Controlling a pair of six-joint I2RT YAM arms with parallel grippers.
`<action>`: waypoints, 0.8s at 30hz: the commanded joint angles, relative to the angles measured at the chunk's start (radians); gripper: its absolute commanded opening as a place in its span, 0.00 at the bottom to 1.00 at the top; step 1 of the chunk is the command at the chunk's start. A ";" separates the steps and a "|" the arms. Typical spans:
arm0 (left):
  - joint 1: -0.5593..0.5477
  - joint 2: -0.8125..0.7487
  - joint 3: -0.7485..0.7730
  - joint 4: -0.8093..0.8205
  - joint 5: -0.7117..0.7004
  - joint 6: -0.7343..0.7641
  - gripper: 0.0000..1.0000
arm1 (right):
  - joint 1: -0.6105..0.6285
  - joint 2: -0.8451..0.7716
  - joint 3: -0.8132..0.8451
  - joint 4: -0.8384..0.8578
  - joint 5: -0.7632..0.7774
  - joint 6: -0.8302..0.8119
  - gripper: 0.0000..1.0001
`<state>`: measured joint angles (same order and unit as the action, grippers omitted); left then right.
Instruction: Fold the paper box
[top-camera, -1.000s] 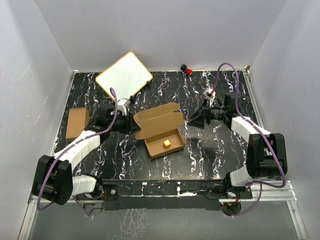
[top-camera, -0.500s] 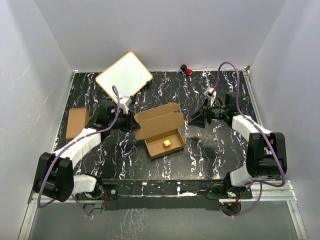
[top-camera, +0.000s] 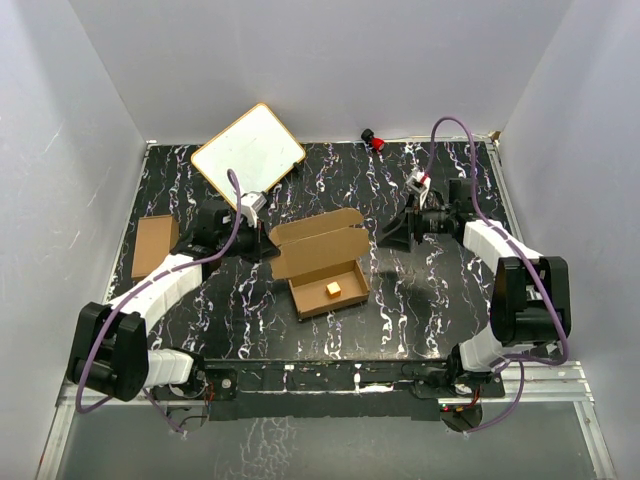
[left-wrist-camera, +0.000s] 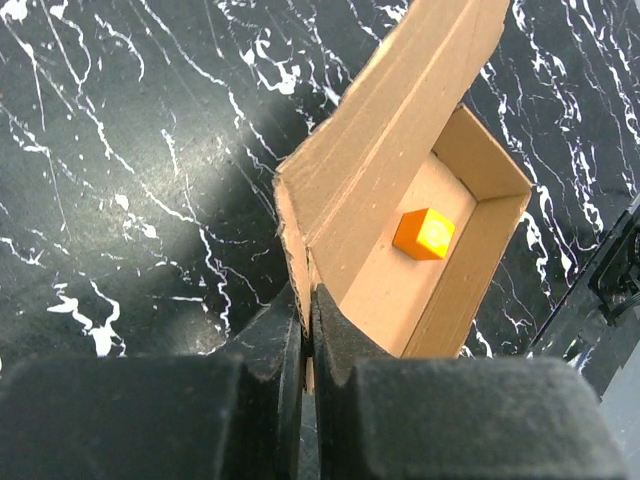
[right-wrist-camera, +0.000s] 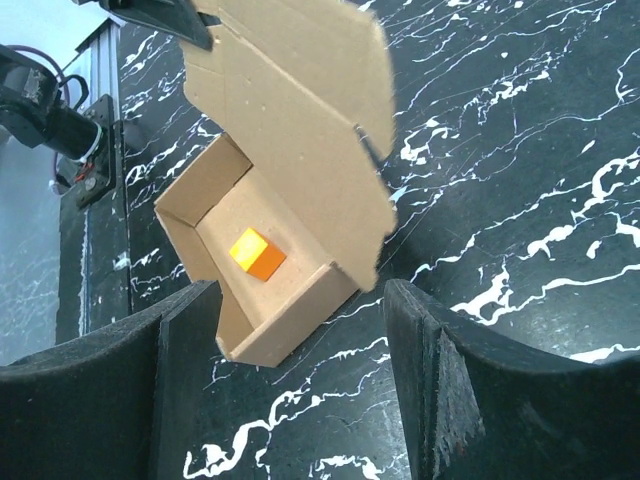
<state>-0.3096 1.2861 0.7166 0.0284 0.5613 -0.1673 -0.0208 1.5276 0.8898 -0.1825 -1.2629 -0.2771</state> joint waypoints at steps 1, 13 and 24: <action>0.006 -0.006 0.046 -0.020 0.043 0.061 0.00 | -0.001 0.033 0.123 -0.156 -0.021 -0.155 0.71; 0.005 -0.001 0.075 -0.033 0.091 0.134 0.00 | 0.085 0.188 0.348 -0.528 0.097 -0.378 0.71; 0.006 -0.014 0.073 -0.020 0.101 0.132 0.00 | 0.152 0.199 0.371 -0.549 0.129 -0.402 0.63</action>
<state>-0.3096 1.2877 0.7593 0.0093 0.6292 -0.0525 0.1268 1.7363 1.2068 -0.7315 -1.1324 -0.6460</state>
